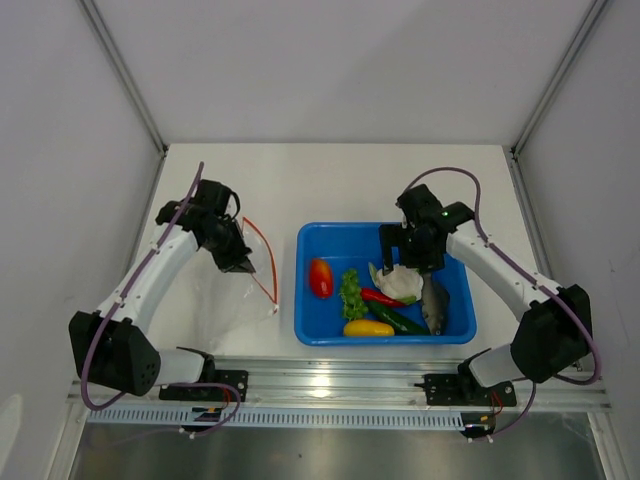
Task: Place the food in the zip-top bag and seal the zipper
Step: Pick up the zipper food storage bag at the center of the board, then pick up the fake vegetable from the bin.
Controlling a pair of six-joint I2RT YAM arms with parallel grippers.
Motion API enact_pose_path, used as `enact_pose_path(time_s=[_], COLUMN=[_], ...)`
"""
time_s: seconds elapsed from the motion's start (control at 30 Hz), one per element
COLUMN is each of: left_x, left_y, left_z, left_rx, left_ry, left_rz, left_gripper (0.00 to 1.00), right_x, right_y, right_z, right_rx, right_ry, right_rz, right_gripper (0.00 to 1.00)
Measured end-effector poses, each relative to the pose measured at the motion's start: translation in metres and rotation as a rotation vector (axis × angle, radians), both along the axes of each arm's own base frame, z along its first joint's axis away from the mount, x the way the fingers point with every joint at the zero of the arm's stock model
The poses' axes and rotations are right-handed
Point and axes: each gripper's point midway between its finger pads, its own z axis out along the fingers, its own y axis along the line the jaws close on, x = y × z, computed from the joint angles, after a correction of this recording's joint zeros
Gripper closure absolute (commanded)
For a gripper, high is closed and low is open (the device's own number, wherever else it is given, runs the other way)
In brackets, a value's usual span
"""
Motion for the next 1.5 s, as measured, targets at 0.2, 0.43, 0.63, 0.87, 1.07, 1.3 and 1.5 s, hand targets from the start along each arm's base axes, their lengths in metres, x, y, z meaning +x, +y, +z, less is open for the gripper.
enact_pose_path(time_s=[0.2, 0.43, 0.63, 0.87, 1.07, 1.3, 1.5], left_x=[-0.011, -0.018, -0.017, -0.015, -0.015, -0.02, -0.025], left_y=[-0.006, -0.008, -0.01, -0.012, -0.012, -0.01, -0.009], left_z=[-0.003, -0.01, -0.012, -0.009, -0.006, 0.002, 0.001], left_rx=[0.002, 0.009, 0.002, -0.005, -0.009, -0.018, -0.019], left_ry=[-0.009, 0.006, 0.018, 0.004, -0.013, -0.057, -0.062], left_rz=[-0.074, -0.125, -0.155, -0.158, -0.159, -0.158, -0.157], left_gripper=[0.99, 0.99, 0.99, 1.0, 0.99, 0.99, 0.99], right_x=[-0.001, 0.005, 0.006, 0.003, 0.002, 0.002, 0.005], right_y=[0.01, 0.012, 0.012, 0.012, -0.003, -0.019, -0.022], right_z=[-0.014, -0.038, -0.048, -0.056, -0.072, -0.079, -0.078], right_rx=[-0.088, -0.16, -0.226, -0.315, -0.44, -0.553, -0.574], right_ry=[-0.018, 0.009, 0.006, -0.013, 0.021, 0.036, 0.023], right_rz=[0.082, 0.113, 0.137, 0.183, 0.197, 0.202, 0.195], right_gripper=[0.04, 0.04, 0.03, 0.01, 0.01, 0.03, 0.34])
